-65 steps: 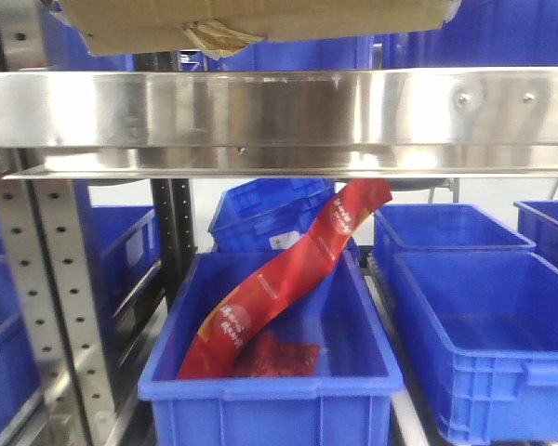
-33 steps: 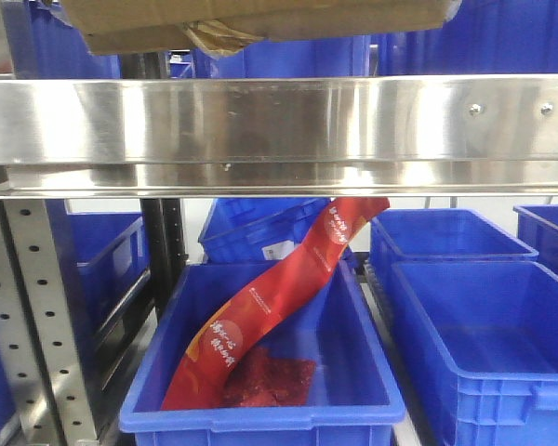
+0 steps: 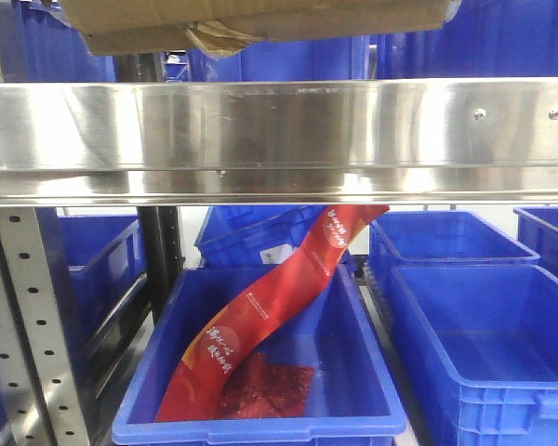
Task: Stack two boxes on right shelf middle
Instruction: 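Lower the held boxes onto the shelf above the steel rail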
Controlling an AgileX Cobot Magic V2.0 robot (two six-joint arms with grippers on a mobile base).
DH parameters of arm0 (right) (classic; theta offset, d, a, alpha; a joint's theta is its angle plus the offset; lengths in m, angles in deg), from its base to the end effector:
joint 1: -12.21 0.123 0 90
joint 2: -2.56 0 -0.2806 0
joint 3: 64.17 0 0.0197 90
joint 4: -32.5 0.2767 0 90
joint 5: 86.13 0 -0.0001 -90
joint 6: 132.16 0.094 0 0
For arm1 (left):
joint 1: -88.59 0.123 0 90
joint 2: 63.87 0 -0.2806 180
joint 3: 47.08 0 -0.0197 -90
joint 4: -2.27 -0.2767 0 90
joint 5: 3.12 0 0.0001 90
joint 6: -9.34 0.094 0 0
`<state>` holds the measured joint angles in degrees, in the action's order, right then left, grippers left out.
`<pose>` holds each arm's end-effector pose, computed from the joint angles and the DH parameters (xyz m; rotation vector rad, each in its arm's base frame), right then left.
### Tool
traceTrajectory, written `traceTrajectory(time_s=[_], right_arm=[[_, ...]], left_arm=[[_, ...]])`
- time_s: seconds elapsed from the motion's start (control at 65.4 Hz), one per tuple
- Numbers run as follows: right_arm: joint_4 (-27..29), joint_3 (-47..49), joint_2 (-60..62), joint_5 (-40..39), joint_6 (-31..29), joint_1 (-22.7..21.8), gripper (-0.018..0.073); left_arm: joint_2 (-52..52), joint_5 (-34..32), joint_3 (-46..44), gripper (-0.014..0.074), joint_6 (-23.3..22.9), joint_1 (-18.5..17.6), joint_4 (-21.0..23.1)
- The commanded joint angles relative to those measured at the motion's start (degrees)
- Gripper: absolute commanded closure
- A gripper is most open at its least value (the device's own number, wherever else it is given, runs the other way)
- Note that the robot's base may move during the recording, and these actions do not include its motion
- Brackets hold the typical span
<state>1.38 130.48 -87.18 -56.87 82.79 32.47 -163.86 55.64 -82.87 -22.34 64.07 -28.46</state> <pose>0.3369 0.0990 0.4768 -0.0144 1.7532 0.1251 0.3474 -0.1133 0.4965 -0.0963 2.0198 0.0397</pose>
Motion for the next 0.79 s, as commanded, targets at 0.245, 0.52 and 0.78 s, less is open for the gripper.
traceTrajectory(time_s=[0.245,0.52,0.78], right_arm=[[-0.8,0.8,-2.9,3.4,0.1,-0.3,0.0711],[-0.8,0.8,-6.9,-1.7,0.1,-0.5,0.0711],[-0.8,0.8,-8.4,-2.6,0.1,-0.6,0.0711]], left_arm=[[0.8,-10.0,-0.5,0.0707,0.0,0.2,-2.0],[0.8,-10.5,-0.5,0.0707,0.0,0.2,-2.0],[-2.9,-10.1,-0.5,0.0707,0.0,0.2,-2.0]])
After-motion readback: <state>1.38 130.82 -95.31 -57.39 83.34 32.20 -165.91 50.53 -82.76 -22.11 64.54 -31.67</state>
